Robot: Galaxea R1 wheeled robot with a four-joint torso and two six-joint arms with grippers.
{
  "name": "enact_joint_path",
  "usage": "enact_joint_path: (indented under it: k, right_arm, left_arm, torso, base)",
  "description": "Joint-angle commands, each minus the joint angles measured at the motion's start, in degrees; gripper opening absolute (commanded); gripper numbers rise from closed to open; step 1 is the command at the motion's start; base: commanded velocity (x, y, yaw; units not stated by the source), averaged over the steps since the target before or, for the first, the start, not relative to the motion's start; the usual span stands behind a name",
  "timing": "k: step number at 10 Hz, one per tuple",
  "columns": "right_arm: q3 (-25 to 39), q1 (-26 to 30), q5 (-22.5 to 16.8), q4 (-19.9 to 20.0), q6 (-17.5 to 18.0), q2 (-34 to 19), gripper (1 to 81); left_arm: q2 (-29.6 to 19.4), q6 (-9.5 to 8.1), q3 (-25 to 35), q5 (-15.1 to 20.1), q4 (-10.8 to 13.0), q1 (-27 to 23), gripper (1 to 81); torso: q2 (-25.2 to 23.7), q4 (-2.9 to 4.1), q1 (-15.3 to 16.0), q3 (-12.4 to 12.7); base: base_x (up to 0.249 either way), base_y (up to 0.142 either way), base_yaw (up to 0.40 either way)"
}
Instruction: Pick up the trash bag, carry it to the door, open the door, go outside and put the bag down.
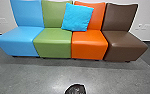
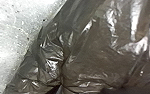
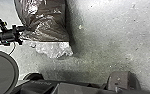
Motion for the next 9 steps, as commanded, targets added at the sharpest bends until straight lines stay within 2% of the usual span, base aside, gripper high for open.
enact_joint_path:
  k: [1,3,5,8,9]
  right_arm:
    - [2.4,4.8,-5.0,1.5,0.4,-4.1,81.1]
    - [2.4,4.8,-5.0,1.5,0.4,-4.0,81.1]
    - [2.3,4.8,-5.0,1.4,0.5,-3.9,81.1]
    - [2.1,4.8,-5.0,1.4,0.5,-3.8,81.1]
    - [2.1,4.8,-5.0,1.4,0.5,-3.8,81.1]
  left_arm:
    - [0.2,0.37,0.4,2.4,-0.5,-4.8,81.1]
    - [0.3,0.99,0.4,1.9,-0.5,-4.3,81.1]
    - [0.5,1.08,0.4,0.7,-0.5,-3.5,81.1]
    - [0.5,1.08,0.4,0.7,-0.5,-3.5,81.1]
    - [0.5,1.08,0.4,0.7,-0.5,-3.5,81.1]
  torso:
    - [0.0,0.00,0.0,0.1]
    - [0.0,0.00,0.0,-0.2]
    - [0.0,0.00,0.0,-0.2]
    - [0.0,0.00,0.0,-0.2]
    - [-5.7,0.00,3.7,-0.2]
  base:
    - [0.000,0.000,0.000]
    - [0.000,0.000,0.000]
    - [0.000,0.000,0.000]
    - [0.000,0.000,0.000]
    - [0.000,0.000,0.000]
